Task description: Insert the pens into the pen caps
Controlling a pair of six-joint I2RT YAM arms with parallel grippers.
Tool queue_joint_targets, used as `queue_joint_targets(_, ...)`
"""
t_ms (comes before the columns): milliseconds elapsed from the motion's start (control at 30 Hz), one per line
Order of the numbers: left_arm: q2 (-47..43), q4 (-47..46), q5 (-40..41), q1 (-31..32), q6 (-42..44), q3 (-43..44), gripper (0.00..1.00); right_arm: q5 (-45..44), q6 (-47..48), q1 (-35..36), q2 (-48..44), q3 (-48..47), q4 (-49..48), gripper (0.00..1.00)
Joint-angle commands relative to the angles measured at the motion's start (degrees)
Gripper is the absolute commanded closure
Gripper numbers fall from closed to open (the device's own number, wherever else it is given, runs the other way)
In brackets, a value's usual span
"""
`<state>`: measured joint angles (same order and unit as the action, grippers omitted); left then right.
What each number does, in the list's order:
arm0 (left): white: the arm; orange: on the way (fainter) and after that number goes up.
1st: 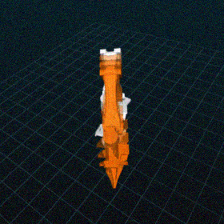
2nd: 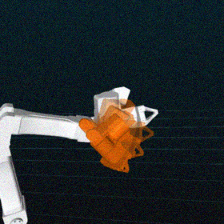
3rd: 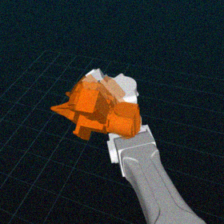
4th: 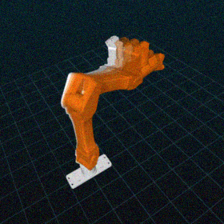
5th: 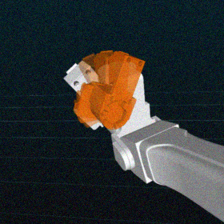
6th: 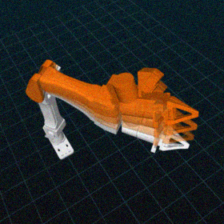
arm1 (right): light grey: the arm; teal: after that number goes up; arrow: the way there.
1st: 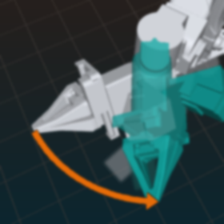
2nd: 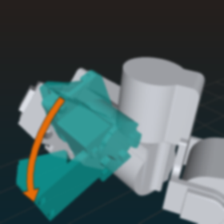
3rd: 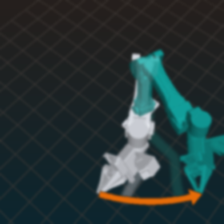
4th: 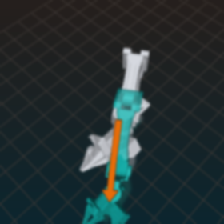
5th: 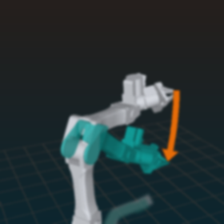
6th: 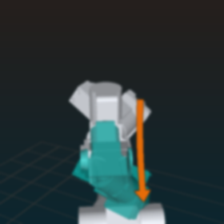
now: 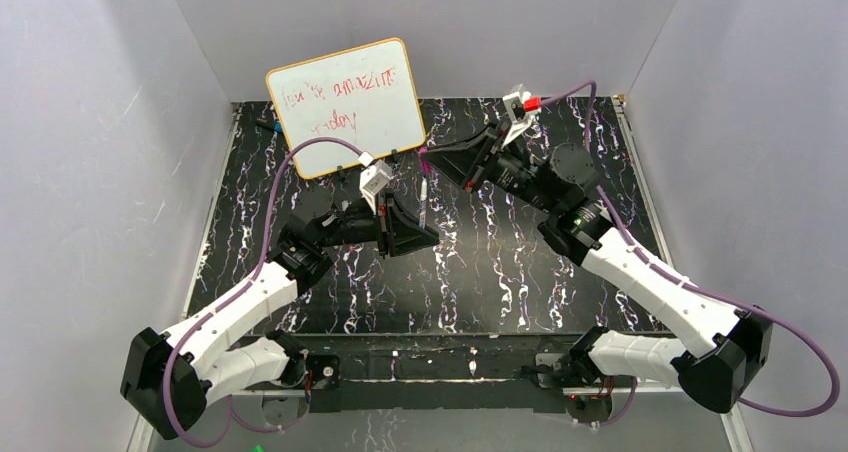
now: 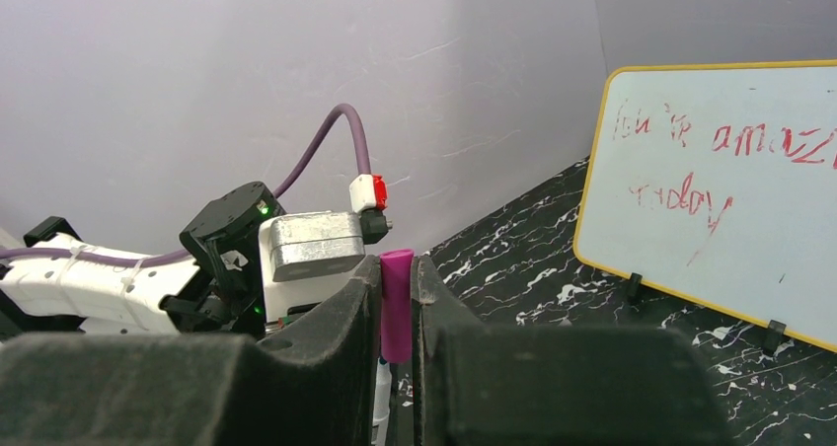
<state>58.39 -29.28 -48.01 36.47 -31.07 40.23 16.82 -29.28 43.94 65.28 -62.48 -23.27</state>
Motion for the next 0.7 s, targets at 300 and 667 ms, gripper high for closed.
queue_joint_targets(300,-1.8,0.5,0.0,0.0,3.1,-1.4,1.00,0.0,0.1,0.1,-1.0,-2.1,-0.9,0.84)
queue_joint_targets(667,-7.0,-12.6,4.4,0.0,5.5,-11.3,1.00,4.2,2.3,0.0,1.1,-2.1,-2.7,0.85)
